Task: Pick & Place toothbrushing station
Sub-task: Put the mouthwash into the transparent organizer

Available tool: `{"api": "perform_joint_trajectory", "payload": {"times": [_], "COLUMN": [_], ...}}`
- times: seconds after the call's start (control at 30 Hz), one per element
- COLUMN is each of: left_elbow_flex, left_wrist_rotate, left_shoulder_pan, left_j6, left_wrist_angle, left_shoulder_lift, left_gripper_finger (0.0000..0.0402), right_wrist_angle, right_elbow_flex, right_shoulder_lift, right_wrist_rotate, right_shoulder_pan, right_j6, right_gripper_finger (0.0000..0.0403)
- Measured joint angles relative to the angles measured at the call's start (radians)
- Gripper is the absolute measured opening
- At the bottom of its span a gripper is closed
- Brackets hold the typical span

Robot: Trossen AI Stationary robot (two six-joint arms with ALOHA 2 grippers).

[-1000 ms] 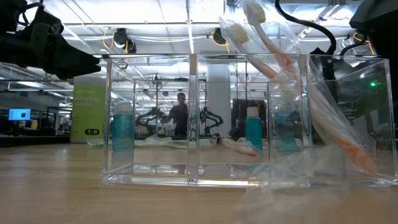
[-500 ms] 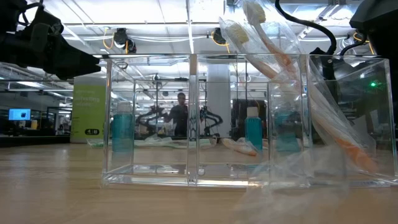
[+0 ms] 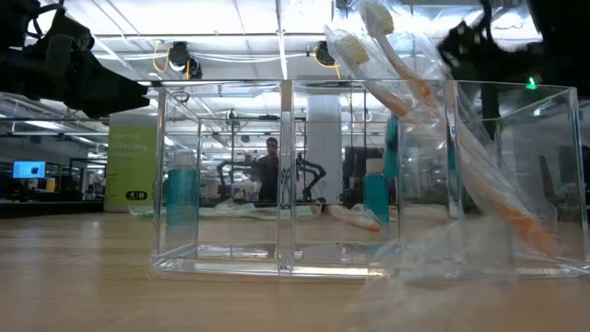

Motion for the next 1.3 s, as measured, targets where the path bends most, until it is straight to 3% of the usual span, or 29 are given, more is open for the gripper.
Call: {"api": "perform_joint_trajectory", "payload": {"times": [0.33, 0.43, 0.67, 0.73, 0.8, 0.97, 1.2, 1.3], "left_elbow_flex": [0.000, 0.000, 0.000, -0.001, -0.001, 0.000, 0.000, -0.001], "left_wrist_rotate": [0.000, 0.000, 0.000, 0.000, 0.001, 0.005, 0.027, 0.096], "left_shoulder_pan": [0.000, 0.000, 0.000, 0.000, 0.000, 0.000, 0.000, -0.001], "left_j6": [0.000, 0.000, 0.000, -0.001, -0.029, -0.264, -0.408, -0.507], "left_wrist_angle": [0.000, 0.000, 0.026, 0.054, 0.107, 0.220, 0.199, 0.276], "left_shoulder_lift": [0.000, 0.000, 0.000, 0.000, 0.000, 0.000, 0.005, 0.054], "left_gripper_finger": [0.0269, 0.0269, 0.0269, 0.0269, 0.0269, 0.0269, 0.0269, 0.0269], "right_wrist_angle": [0.067, 0.066, 0.072, 0.078, 0.087, 0.074, 0.072, 0.072], "right_elbow_flex": [0.000, 0.000, 0.000, 0.000, 0.000, 0.000, 0.000, 0.000], "right_shoulder_lift": [-0.255, -0.315, -0.369, -0.370, -0.370, -0.370, -0.370, -0.370], "right_wrist_rotate": [-0.026, -0.152, -0.576, -0.642, -0.658, -0.657, -0.707, -0.710], "right_shoulder_pan": [-0.009, -0.008, -0.008, -0.006, -0.005, -0.006, -0.006, -0.005], "right_j6": [-0.279, -0.302, -0.303, -0.289, -0.285, -0.292, -0.301, -0.301], "right_gripper_finger": [0.0091, 0.0091, 0.0091, 0.0091, 0.0091, 0.0091, 0.0091, 0.0091]}}
